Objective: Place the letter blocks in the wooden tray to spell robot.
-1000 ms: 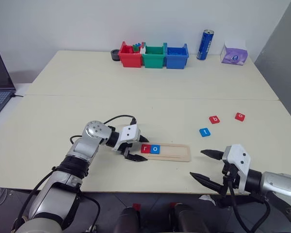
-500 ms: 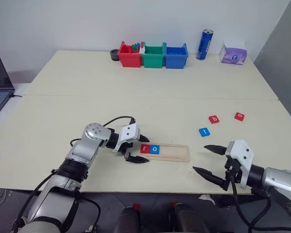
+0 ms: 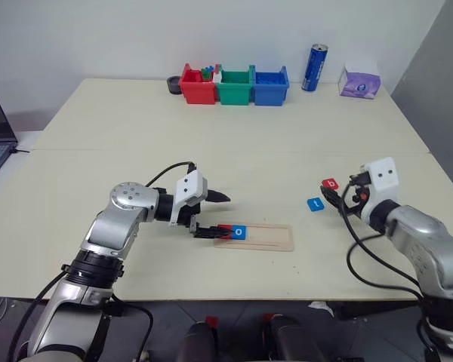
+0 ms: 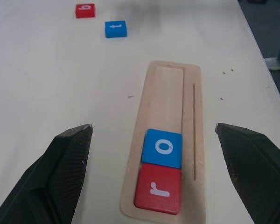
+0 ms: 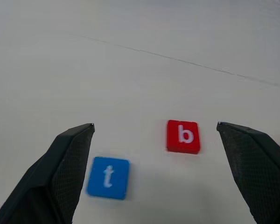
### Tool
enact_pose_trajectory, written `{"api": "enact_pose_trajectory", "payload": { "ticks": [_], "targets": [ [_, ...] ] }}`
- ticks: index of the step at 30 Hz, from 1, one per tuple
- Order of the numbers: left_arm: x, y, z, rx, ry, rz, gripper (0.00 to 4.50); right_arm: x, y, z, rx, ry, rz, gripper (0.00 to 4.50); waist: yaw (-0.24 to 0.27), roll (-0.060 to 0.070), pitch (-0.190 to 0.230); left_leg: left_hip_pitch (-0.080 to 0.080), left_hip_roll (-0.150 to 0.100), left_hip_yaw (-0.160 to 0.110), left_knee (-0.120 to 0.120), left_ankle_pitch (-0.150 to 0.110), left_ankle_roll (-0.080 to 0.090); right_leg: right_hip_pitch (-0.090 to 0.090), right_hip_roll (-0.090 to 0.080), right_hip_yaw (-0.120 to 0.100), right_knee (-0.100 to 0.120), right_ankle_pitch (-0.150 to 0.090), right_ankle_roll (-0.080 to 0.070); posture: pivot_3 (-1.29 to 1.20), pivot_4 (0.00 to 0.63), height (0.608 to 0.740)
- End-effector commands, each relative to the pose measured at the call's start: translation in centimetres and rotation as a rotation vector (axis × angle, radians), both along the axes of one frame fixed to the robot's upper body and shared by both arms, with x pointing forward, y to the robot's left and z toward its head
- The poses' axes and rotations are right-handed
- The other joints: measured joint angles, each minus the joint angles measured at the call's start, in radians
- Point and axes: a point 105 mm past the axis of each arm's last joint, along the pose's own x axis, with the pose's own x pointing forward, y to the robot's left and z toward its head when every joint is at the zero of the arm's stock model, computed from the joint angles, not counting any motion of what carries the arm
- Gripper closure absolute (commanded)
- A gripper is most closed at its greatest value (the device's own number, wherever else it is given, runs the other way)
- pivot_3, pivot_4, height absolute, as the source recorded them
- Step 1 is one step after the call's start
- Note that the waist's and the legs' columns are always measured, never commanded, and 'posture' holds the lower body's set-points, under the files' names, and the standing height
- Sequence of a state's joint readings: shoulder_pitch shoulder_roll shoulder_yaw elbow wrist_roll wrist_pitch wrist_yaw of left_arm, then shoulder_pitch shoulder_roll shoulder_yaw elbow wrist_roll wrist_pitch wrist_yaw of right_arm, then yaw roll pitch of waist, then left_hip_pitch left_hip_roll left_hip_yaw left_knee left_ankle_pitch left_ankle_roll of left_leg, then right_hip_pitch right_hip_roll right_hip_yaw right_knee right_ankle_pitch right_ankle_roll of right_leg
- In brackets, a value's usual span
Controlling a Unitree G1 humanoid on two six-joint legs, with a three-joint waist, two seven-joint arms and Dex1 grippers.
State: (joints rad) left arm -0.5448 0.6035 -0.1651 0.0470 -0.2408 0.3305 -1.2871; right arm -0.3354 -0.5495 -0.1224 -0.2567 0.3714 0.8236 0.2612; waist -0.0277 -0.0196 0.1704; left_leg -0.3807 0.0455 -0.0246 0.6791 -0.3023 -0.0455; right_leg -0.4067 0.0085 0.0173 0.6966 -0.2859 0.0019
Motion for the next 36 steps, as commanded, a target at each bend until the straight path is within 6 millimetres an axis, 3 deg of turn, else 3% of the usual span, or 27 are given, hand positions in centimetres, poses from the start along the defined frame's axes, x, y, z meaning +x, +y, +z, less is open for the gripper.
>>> {"api": "enact_pose_trajectory", "payload": {
  "ticks": [1,9,18,21,28,32,36],
  "targets": [
    [-0.1,-1.2,2.2,-0.043,-0.068,-0.013,0.05,1.5,-0.9,-0.3,-0.031,0.008,-0.064,0.0,0.002,0.0,0.0,0.0,0.0,0.0,0.0,0.0,0.0,0.0,0.0,0.0,0.0,0.0,0.0,0.0,0.15,0.74],
    [0.3,-3.1,4.0,-0.117,-0.067,0.023,0.05,3.8,-1.7,-1.8,0.019,0.048,-0.118,0.0,0.0,0.0,0.0,-0.001,0.0,0.001,0.0,0.0,0.0,0.0,-0.001,0.0,0.0,0.0,0.0,0.0,0.15,0.74],
    [0.3,-3.6,4.0,-0.106,-0.081,0.003,0.05,4.7,-1.0,-3.3,0.04,0.103,-0.075,0.0,-0.002,0.0,0.0,0.0,0.0,0.001,-0.001,0.0,0.0,0.0,-0.001,0.0,0.0,0.0,0.0,0.0,0.15,0.74],
    [0.3,-3.6,4.0,-0.103,-0.083,0.001,0.0,4.9,-0.9,-3.8,0.032,0.115,-0.077,0.61,-0.002,0.0,0.0,0.0,0.0,0.001,0.0,0.0,0.0,0.0,-0.001,0.0,0.0,0.0,0.0,0.0,0.15,0.74],
    [0.3,-3.4,3.7,-0.085,-0.09,-0.003,0.0,5.0,-1.5,-4.4,-0.006,0.121,-0.124,3.05,-0.002,0.0,0.0,0.0,0.0,0.001,0.0,0.0,0.0,0.0,-0.001,0.0,0.0,0.0,0.0,0.0,0.15,0.74],
    [0.2,-3.1,3.4,-0.071,-0.09,-0.003,0.0,4.2,-1.8,-1.9,-0.011,0.042,-0.113,3.04,-0.001,0.001,0.0,-0.001,0.0,0.001,0.0,0.0,0.0,0.0,-0.001,0.0,0.0,0.0,0.0,0.0,0.15,0.74],
    [-0.5,-3.4,3.2,-0.08,-0.08,-0.038,0.0,1.9,-1.8,0.5,-0.022,-0.035,-0.128,3.04,0.002,0.002,0.001,-0.002,0.0,0.0,-0.001,0.0,0.0,-0.001,-0.001,0.0,-0.001,0.0,0.0,0.0,0.15,0.74]
  ]
}}
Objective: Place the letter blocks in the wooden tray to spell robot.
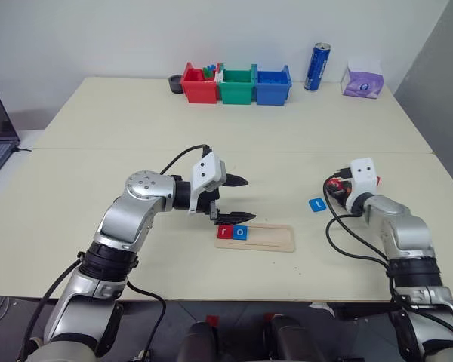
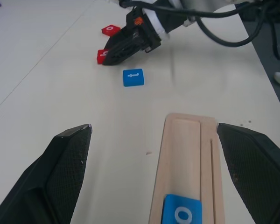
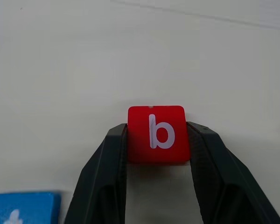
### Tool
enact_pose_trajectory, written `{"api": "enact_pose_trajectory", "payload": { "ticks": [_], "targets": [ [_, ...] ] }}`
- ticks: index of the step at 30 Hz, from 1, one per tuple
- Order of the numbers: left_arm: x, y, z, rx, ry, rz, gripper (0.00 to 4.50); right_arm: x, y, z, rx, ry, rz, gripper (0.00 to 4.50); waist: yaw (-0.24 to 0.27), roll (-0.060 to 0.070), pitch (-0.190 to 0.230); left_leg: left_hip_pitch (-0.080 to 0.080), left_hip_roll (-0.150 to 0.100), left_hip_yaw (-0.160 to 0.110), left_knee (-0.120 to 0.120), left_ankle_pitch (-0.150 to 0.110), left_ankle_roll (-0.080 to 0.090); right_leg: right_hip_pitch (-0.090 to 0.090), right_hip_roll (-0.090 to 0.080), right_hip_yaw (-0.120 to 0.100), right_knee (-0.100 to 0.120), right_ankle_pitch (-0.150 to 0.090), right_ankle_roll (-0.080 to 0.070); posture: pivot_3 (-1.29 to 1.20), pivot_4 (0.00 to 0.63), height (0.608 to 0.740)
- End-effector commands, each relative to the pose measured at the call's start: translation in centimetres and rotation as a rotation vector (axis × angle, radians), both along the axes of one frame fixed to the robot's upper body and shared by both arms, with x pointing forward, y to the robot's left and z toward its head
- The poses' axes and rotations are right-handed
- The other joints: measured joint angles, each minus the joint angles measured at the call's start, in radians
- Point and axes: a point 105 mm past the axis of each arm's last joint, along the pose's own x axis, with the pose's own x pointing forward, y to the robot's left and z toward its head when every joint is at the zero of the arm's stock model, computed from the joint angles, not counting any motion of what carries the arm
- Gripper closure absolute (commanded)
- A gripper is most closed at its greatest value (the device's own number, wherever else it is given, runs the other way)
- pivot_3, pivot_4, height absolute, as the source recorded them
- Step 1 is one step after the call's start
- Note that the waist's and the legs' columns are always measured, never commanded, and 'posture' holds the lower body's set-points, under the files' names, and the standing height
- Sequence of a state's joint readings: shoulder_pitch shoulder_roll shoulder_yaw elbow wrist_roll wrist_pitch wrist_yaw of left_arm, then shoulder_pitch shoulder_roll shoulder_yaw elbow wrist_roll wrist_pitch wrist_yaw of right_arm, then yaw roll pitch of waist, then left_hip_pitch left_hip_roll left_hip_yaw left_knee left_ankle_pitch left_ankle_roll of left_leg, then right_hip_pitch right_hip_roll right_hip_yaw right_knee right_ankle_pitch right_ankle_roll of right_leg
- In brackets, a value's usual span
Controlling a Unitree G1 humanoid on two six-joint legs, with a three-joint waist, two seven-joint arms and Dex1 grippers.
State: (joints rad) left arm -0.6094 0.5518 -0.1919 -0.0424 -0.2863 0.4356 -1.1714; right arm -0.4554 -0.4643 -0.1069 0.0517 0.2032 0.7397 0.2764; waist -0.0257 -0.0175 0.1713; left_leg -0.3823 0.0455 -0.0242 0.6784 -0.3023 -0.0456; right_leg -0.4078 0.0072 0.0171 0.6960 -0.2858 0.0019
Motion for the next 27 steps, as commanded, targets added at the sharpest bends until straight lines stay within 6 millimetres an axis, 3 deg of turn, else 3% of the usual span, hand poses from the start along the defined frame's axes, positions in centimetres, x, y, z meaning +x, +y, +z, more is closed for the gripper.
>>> {"api": "enact_pose_trajectory", "payload": {
  "ticks": [1,6,10,13,19,27],
  "targets": [
    [-1.1,-0.6,0.6,-0.006,-0.036,-0.064,0.0,-2.1,-0.1,4.0,-0.014,-0.136,-0.03,3.04,0.0,0.0,0.0,0.0,0.0,0.0,0.0,0.0,0.0,0.0,0.0,0.0,0.0,0.0,0.0,0.0,0.15,0.74],
    [-2.1,-0.5,-0.4,0.033,-0.028,-0.123,0.0,-7.0,1.5,4.3,-0.001,-0.158,-0.085,3.04,-0.001,0.0,0.0,0.0,0.001,-0.001,-0.001,0.0,0.0,0.0,0.001,0.0,0.0,0.0,0.0,0.0,0.15,0.74],
    [-2.7,-0.8,-0.9,0.041,-0.016,-0.169,0.0,-10.6,4.4,2.3,0.029,-0.077,-0.071,3.04,-0.002,0.0,0.0,0.001,0.0,-0.001,0.0,0.0,0.0,0.0,0.0,0.0,0.001,0.0,0.0,0.0,0.15,0.74],
    [-2.8,-1.1,-1.2,0.05,-0.019,-0.191,0.0,-12.2,5.7,0.4,0.077,-0.007,-0.104,3.04,-0.004,0.0,0.0,0.001,0.001,-0.001,0.0,0.0,0.0,0.0,0.002,0.0,0.001,-0.001,0.001,0.0,0.15,0.74],
    [-3.2,-1.6,-1.5,0.066,-0.023,-0.236,0.0,-13.6,6.8,-1.8,0.133,0.059,-0.177,3.04,-0.004,0.001,0.0,0.001,0.0,-0.001,0.0,0.0,0.0,0.0,0.001,0.0,0.001,-0.001,0.002,0.0,0.15,0.74],
    [-3.3,-1.7,-2.0,0.075,-0.031,-0.248,0.0,-13.7,7.4,-2.7,0.176,0.079,-0.232,3.04,-0.004,0.001,0.0,0.001,0.0,-0.001,-0.001,0.0,0.0,0.0,0.002,0.0,0.001,-0.004,0.005,0.0,0.15,0.74]
  ]
}}
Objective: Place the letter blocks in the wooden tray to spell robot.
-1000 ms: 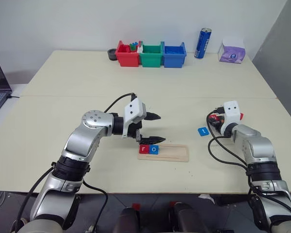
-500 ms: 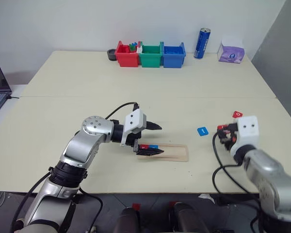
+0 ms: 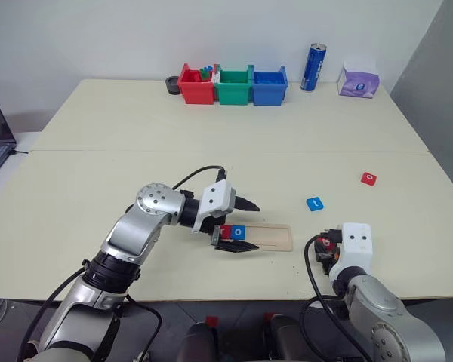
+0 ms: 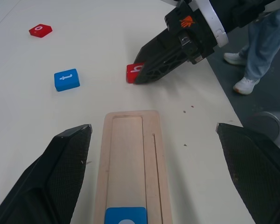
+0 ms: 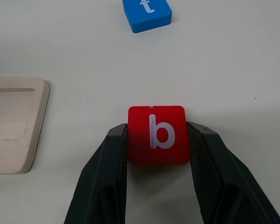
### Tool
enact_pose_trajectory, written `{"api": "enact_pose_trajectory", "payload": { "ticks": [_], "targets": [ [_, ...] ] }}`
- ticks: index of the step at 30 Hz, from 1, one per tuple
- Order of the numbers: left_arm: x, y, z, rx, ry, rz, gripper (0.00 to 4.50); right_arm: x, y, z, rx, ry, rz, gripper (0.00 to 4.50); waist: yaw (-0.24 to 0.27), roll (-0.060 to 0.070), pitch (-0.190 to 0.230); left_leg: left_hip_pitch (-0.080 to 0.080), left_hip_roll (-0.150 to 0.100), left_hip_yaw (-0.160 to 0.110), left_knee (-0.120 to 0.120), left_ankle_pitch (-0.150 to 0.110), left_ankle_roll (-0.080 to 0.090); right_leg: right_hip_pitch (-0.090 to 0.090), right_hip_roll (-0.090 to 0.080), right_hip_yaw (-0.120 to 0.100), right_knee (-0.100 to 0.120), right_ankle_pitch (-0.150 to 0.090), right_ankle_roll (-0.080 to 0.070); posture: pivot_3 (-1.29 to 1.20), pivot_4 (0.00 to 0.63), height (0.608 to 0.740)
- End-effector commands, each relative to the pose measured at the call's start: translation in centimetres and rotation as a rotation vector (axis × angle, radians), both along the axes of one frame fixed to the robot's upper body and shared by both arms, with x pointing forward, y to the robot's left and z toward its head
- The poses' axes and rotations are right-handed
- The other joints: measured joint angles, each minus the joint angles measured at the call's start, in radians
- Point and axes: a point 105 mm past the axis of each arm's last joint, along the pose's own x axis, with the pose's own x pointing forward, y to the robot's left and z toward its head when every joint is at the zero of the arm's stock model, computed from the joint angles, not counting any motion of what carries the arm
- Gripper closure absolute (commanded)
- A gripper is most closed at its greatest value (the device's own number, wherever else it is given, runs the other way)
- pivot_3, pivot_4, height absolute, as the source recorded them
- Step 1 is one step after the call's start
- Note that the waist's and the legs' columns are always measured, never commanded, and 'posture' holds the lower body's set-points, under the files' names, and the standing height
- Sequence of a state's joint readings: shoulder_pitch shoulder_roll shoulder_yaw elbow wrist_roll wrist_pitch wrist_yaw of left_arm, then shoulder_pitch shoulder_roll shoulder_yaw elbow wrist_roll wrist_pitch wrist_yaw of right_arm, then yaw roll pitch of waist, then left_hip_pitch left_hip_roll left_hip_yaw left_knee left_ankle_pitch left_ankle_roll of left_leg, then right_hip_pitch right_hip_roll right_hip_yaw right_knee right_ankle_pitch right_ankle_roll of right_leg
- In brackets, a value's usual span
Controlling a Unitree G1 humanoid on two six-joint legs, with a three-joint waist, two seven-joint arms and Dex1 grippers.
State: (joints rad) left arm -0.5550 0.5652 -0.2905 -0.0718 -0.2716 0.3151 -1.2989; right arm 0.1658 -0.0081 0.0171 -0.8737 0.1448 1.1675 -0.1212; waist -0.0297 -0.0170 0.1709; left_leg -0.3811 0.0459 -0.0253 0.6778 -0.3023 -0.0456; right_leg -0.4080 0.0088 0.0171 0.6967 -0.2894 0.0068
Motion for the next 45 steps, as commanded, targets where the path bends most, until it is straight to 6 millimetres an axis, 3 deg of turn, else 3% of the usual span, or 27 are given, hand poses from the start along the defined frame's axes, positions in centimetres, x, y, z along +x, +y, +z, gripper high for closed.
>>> {"api": "enact_pose_trajectory", "payload": {
  "ticks": [1,8,9,12,15,18,20,27,33,43,45],
  "targets": [
    [-0.2,-0.4,0.3,-0.002,-0.037,-0.028,0.0,0.2,0.0,0.8,0.008,-0.051,-0.03,2.69,0.0,0.0,0.0,0.0,0.0,0.0,0.0,0.0,0.0,0.0,0.0,0.0,0.0,0.0,0.0,0.0,0.15,0.74],
    [0.0,-0.4,0.4,-0.002,-0.044,-0.015,0.0,0.7,0.4,2.2,0.027,-0.126,-0.02,0.22,0.0,0.0,0.0,0.0,0.0,0.0,0.0,0.0,0.0,0.0,0.0,0.0,0.0,0.0,0.0,0.0,0.15,0.74],
    [0.0,-0.4,0.4,-0.002,-0.044,-0.015,0.0,0.7,0.4,2.4,0.025,-0.134,-0.017,0.03,-0.001,0.0,0.0,0.0,0.0,0.0,0.0,0.0,0.0,0.0,0.0,0.0,0.0,0.0,0.0,0.0,0.15,0.74],
    [0.2,0.0,0.3,0.007,-0.045,0.003,0.0,1.4,-0.2,5.3,-0.049,-0.259,0.037,0.03,-0.001,0.0,0.0,0.0,0.0,0.0,0.0,0.0,0.0,0.0,0.0,0.0,0.0,0.0,0.0,0.0,0.15,0.74],
    [0.4,0.2,0.3,0.006,-0.045,0.022,0.0,2.0,0.2,7.1,-0.092,-0.315,0.197,0.03,-0.001,0.0,0.0,0.0,0.0,0.0,0.0,0.0,0.0,0.0,0.0,0.0,0.0,0.0,0.0,0.0,0.15,0.74],
    [0.4,0.3,0.1,0.005,-0.04,0.03,0.0,1.8,0.3,7.5,-0.2,-0.277,0.475,0.03,-0.001,0.0,0.0,0.0,-0.001,0.0,0.0,0.0,0.0,0.0,0.0,0.0,-0.001,0.0,0.0,0.0,0.15,0.74],
    [0.3,0.2,0.0,0.006,-0.038,0.03,0.0,1.6,-0.7,7.5,-0.312,-0.269,0.588,0.03,0.001,0.0,0.0,-0.001,-0.001,0.0,0.0,0.0,0.001,0.001,0.0,-0.001,-0.003,0.0,0.0,0.0,0.15,0.74],
    [0.2,-0.1,-0.6,0.009,-0.043,0.027,0.0,0.4,-2.4,4.6,-0.273,-0.016,0.921,0.03,0.001,-0.001,0.001,-0.001,-0.001,0.0,-0.001,-0.001,0.001,0.002,0.0,0.0,-0.005,0.003,-0.005,0.0,0.15,0.74],
    [0.0,-0.1,-0.5,0.006,-0.046,0.025,0.0,1.4,-3.5,2.6,-0.34,0.06,1.014,0.03,0.001,-0.001,0.001,0.0,-0.001,0.0,0.0,-0.001,0.001,0.002,0.0,-0.001,-0.005,0.003,-0.005,0.0,0.15,0.74],
    [0.2,0.3,0.1,0.019,-0.053,0.042,0.0,2.9,-3.8,1.3,-0.393,0.109,1.117,0.03,0.002,-0.001,0.001,0.0,-0.001,0.0,0.0,-0.001,0.001,0.002,0.0,0.0,-0.005,0.003,-0.005,0.0,0.15,0.74],
    [0.4,0.5,0.1,0.023,-0.052,0.05,0.0,3.1,-3.9,1.4,-0.393,0.109,1.122,0.39,0.002,-0.001,0.001,0.0,-0.001,0.0,0.0,-0.001,0.001,0.002,0.0,0.0,-0.005,0.003,-0.005,0.0,0.15,0.74]
  ]
}}
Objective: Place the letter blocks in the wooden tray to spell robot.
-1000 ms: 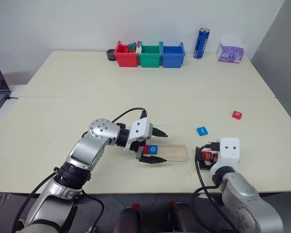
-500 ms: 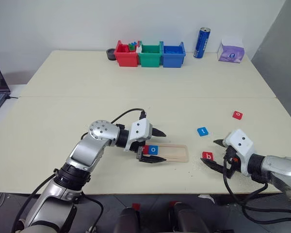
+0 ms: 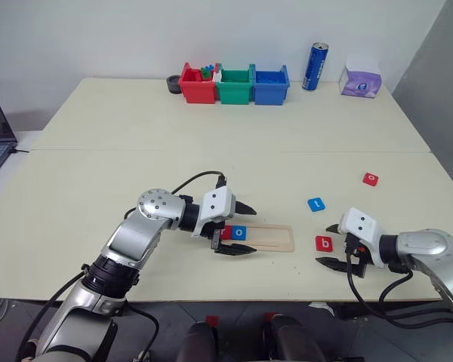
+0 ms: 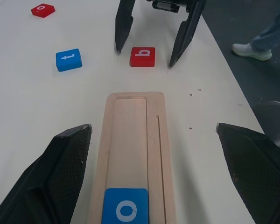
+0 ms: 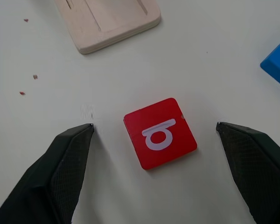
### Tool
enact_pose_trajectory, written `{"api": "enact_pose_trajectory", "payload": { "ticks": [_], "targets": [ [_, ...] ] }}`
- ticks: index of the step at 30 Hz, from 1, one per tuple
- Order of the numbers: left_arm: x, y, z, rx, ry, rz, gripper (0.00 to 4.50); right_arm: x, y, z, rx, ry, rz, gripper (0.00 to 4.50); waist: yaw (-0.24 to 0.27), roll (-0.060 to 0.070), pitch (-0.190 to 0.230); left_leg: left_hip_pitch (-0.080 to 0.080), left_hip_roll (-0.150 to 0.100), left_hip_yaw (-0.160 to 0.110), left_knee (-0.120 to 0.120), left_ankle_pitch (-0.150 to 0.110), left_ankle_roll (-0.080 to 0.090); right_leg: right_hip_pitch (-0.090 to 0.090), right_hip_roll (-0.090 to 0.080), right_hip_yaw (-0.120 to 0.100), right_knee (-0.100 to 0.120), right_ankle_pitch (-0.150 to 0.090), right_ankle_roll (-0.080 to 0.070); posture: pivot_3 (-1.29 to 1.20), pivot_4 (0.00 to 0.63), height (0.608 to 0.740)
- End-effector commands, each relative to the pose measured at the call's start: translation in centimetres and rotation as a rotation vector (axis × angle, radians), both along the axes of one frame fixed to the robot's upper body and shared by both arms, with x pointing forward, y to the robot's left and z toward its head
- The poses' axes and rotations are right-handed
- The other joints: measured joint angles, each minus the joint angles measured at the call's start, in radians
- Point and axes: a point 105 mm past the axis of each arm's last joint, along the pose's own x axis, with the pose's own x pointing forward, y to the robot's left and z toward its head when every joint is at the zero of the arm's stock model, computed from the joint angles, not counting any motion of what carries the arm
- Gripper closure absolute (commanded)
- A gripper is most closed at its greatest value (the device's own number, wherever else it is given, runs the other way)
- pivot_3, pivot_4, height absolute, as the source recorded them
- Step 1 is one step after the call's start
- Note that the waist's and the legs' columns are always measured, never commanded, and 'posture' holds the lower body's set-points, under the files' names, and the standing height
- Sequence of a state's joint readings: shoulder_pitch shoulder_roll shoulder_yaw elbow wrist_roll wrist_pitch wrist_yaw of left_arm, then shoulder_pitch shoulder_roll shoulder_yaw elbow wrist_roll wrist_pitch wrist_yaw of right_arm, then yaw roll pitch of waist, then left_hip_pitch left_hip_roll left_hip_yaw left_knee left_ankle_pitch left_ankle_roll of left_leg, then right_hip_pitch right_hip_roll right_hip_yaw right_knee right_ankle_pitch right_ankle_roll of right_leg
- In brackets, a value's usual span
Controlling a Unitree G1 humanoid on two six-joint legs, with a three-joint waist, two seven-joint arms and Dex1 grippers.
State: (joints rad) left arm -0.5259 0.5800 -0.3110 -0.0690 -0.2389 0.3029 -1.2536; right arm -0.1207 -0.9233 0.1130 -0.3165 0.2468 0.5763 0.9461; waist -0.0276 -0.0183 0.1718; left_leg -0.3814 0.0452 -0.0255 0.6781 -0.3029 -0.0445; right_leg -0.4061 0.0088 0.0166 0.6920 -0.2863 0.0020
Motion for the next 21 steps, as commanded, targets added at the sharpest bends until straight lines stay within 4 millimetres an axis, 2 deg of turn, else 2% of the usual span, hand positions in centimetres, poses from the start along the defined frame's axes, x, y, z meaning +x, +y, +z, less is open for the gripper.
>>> {"api": "enact_pose_trajectory", "payload": {
  "ticks": [1,8,12,15,17,21],
  "targets": [
    [0.3,0.3,1.4,-0.009,-0.05,0.006,0.0,0.5,-0.1,0.6,-0.017,-0.021,0.028,0.64,0.0,0.0,0.0,0.0,0.0,0.0,0.0,0.0,0.0,0.0,0.0,0.0,0.0,0.0,0.0,0.0,0.15,0.74],
    [1.5,2.3,1.2,0.011,-0.047,0.076,0.0,0.7,0.0,1.6,0.001,-0.028,0.045,3.04,0.0,0.0,0.0,0.0,0.0,0.0,0.0,0.0,0.0,0.0,0.0,0.0,0.001,0.0,0.0,0.0,0.15,0.74],
    [2.1,4.4,1.5,0.024,-0.05,0.117,0.0,0.8,1.6,3.5,0.023,-0.084,0.11,3.04,-0.002,0.0,0.0,0.001,0.0,0.0,0.0,0.0,0.0,0.0,0.0,0.0,0.001,0.0,0.0,0.0,0.15,0.74],
    [2.5,6.8,0.7,0.097,-0.082,0.151,0.0,1.1,5.1,4.9,0.092,-0.116,0.186,3.04,-0.006,0.0,0.0,0.002,0.0,0.0,0.0,0.0,0.0,0.0,0.0,0.0,0.003,0.0,0.0,0.0,0.15,0.74],
    [2.7,7.6,0.3,0.123,-0.096,0.157,0.0,1.4,6.5,5.0,0.108,-0.116,0.216,3.04,-0.005,0.0,0.0,0.003,0.001,0.0,0.0,0.0,0.0,0.0,0.001,0.0,0.004,0.0,0.0,0.0,0.15,0.74],
    [2.5,7.6,0.3,0.12,-0.109,0.147,0.0,2.7,9.3,4.3,0.1,-0.116,0.248,3.04,0.005,0.0,0.0,0.001,0.001,-0.001,0.001,0.0,0.0,-0.001,0.001,-0.001,0.004,0.0,0.0,0.0,0.15,0.74]
  ]
}}
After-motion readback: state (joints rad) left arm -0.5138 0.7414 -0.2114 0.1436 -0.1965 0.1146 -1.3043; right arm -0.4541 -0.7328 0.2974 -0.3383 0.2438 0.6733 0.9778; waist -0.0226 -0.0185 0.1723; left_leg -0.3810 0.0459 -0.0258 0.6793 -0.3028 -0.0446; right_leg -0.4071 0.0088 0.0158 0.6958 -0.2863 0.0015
